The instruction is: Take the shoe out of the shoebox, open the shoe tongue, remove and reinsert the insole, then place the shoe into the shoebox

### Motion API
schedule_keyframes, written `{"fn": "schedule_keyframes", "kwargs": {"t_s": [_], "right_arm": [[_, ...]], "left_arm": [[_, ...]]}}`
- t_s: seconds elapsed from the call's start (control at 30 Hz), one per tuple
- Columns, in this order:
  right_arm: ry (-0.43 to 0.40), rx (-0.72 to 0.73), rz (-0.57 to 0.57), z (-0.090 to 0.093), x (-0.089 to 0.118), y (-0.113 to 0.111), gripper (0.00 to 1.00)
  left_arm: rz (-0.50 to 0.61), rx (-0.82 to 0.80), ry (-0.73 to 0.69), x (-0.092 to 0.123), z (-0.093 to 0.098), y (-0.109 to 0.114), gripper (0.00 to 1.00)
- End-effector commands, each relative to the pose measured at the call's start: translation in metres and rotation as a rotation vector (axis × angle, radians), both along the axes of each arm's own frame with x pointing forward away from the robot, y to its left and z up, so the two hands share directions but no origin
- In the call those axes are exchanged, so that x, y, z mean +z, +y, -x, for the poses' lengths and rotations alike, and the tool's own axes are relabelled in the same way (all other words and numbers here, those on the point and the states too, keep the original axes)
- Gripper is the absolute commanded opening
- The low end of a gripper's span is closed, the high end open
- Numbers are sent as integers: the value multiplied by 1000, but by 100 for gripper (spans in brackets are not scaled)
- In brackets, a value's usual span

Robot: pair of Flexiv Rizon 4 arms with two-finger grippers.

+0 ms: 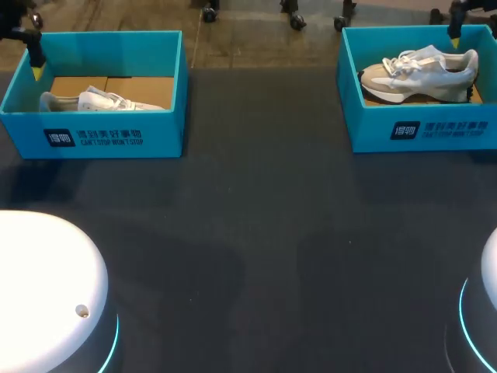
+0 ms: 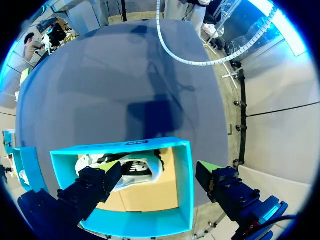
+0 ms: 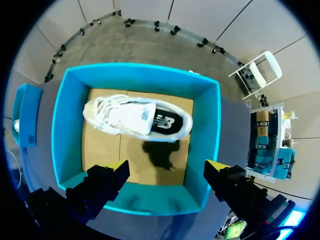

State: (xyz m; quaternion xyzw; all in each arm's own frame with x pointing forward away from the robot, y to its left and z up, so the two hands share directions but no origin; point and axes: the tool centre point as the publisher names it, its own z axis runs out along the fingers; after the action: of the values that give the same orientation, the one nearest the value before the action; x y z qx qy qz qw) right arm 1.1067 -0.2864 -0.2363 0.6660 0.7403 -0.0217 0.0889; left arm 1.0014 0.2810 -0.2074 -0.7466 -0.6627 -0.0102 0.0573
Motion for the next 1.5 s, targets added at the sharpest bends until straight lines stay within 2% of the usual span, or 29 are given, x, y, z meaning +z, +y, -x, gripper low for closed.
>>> {"fn": "schedule_keyframes", "kwargs": {"t_s": [0.03, 0.2, 0.43, 0.77, 0.8, 0.9, 1.0, 1.17, 1.23, 1.27, 1.43, 1.5], "right_arm": [[68, -9, 2, -25, -15, -2, 100], [82, -17, 7, -43, -32, -10, 100], [91, -26, 12, -56, -49, -20, 100], [124, -85, 8, -59, -74, -29, 100], [127, -93, 3, -59, -77, -31, 97], [132, -100, -1, -59, -82, -33, 99], [135, -106, -7, -58, -86, -35, 96], [145, -120, -18, -57, -96, -38, 79], [146, -122, -20, -57, -97, -38, 78], [149, -127, -24, -57, -102, -39, 74], [156, -135, -27, -58, -110, -42, 78], [160, -139, -30, -58, -114, -43, 77]], "left_arm": [[-1, -1, -2, 0, 1, 0, 100], [-1, -1, -2, 0, 1, 0, 100], [-1, -1, -2, 0, 1, 0, 100], [-1, -1, -2, 0, 1, 0, 100], [-1, -1, -2, 0, 1, 0, 100], [-1, -1, -2, 0, 1, 0, 100], [-1, -1, -2, 0, 1, 0, 100], [-1, -1, -2, 0, 1, 0, 100], [-1, -1, -2, 0, 1, 0, 100], [-1, -1, -2, 0, 1, 0, 100], [-1, -1, -2, 0, 1, 0, 100], [-1, -1, -2, 0, 1, 0, 100]]}}
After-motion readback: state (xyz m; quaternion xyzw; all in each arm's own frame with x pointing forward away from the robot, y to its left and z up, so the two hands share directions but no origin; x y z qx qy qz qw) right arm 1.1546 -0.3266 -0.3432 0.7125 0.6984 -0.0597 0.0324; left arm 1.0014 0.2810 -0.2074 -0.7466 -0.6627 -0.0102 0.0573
